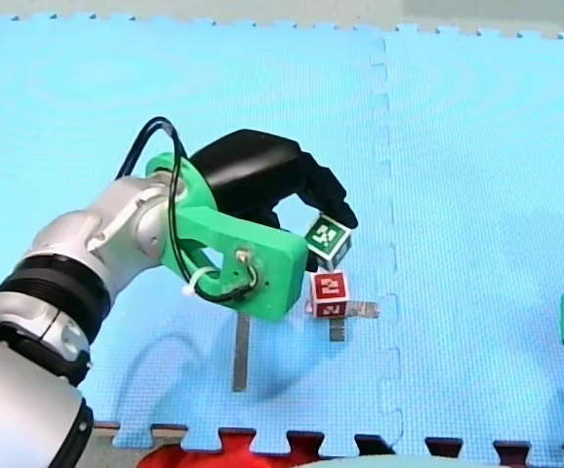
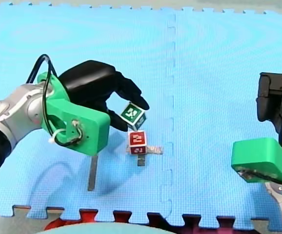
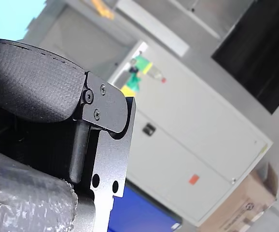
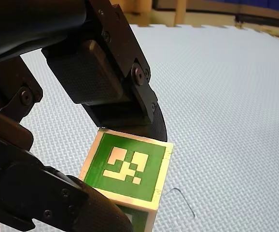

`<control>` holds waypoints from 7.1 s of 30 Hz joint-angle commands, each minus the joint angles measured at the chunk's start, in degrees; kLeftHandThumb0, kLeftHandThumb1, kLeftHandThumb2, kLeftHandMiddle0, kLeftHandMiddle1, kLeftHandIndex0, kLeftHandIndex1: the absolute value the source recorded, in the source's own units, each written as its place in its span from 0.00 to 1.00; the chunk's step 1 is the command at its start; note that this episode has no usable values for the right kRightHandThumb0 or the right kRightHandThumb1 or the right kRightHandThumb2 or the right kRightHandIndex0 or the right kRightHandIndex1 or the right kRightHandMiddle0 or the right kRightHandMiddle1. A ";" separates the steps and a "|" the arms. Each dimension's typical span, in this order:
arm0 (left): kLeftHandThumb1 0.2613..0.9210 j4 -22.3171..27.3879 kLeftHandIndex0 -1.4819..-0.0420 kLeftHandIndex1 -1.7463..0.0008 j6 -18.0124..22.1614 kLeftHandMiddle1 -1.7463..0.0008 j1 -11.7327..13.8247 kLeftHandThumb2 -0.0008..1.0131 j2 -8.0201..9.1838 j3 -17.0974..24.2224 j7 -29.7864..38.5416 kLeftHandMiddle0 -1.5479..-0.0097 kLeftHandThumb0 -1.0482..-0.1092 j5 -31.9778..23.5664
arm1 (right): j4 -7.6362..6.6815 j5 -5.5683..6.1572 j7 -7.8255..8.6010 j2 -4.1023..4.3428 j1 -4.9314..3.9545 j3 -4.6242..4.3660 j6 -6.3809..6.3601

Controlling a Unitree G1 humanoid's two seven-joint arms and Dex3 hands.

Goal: Stack cube left

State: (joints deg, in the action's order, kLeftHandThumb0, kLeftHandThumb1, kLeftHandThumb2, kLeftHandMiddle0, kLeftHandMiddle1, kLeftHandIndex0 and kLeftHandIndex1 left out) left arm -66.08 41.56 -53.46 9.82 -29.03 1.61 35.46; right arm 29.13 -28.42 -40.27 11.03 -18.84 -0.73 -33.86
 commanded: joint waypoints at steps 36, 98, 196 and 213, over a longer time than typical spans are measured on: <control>0.82 -0.78 0.11 1.00 -0.72 0.00 0.58 0.00 -1.22 -0.26 2.08 0.36 0.61 -0.24 | -2.43 -0.23 -0.04 -0.04 0.69 0.10 1.45; 0.85 -1.60 0.12 1.00 -1.03 0.00 -0.49 0.00 -1.45 -1.93 1.22 0.33 0.63 1.36 | -4.01 -0.20 0.18 -0.25 1.64 0.33 2.08; 0.95 -3.80 0.88 0.99 -0.42 0.00 -0.76 0.01 -1.28 -0.68 6.06 0.48 0.00 -1.55 | -2.25 -0.28 -0.62 -1.16 0.70 -0.24 1.10; 1.00 16.23 0.87 1.00 -10.03 0.02 -3.90 0.08 10.45 9.46 31.64 0.60 0.00 -16.72 | 0.62 0.51 -1.20 -0.96 0.49 0.17 -0.47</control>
State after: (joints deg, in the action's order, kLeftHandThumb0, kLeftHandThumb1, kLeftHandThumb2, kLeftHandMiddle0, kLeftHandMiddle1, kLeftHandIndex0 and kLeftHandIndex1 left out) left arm -52.79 37.10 -56.67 19.05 -21.56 29.23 21.31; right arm 29.13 -28.44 -41.16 9.69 -18.07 -0.99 -33.74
